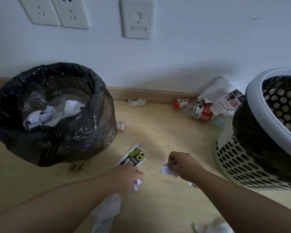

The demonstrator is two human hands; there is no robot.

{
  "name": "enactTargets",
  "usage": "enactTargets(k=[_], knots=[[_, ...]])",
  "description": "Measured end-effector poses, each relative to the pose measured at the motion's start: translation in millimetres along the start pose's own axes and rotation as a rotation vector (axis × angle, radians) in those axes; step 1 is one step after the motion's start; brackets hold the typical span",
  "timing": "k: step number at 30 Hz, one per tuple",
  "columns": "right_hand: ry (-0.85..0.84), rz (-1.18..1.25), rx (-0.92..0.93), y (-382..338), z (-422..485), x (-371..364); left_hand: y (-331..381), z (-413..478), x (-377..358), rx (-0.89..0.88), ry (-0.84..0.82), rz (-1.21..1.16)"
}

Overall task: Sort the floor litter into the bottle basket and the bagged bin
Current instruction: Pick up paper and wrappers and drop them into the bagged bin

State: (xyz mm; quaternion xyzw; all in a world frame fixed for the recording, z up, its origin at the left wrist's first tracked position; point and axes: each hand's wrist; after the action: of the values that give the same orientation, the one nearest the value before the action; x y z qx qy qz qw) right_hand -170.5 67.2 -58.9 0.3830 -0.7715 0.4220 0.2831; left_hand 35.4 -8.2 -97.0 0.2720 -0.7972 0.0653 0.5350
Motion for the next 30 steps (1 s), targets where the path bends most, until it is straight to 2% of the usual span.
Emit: enactTargets(k=[2, 5, 10, 18, 23, 27, 30], knots=[[-0.006, 0.059, -0.028, -1.6, -2.0, 1.9, 7.0, -2.0, 14.8, 0.189, -0.039, -0.124], [0.024, 0.209, -0.077, -7.9, -5.7, 10.8, 9.5, -4.6, 35.9, 0.327, 0.010, -0.374], [0.122, 0.401, -0.077, -27.8, -12.9, 29.0, 6.2, -6.3, 72.5, 0.434, 0.147, -0.620], [0.300, 0.708, -0.007, -84.0, -33.3, 71.6, 14.7, -36.5, 156.3, 0.559, 0.429, -0.726], [0.427, 0.926, 0.047, -142.1, -29.6, 103.7, -0.4, -72.1, 204.4, 0.694, 0.820, -0.891], [0.377, 1.055, 0.050, -192.3, -25.6, 105.1, -26.9, -92.5, 208.3, 0.846, 1.042, -1.121], [0.318, 1.193, 0.048, -222.9, -16.1, 99.4, -45.3, -104.4, 205.7, 0.913, 1.133, -1.386]])
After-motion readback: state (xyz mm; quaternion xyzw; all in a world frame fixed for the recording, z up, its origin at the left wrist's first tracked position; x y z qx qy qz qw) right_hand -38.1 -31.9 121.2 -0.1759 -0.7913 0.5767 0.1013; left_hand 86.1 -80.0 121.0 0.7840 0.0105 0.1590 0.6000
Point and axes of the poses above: each hand's wrist, its own z-axis towards the middle knuckle, its own x-axis out of the back of the hand, y = z × x, and after that the axes turned 8 degrees about x, right-handed
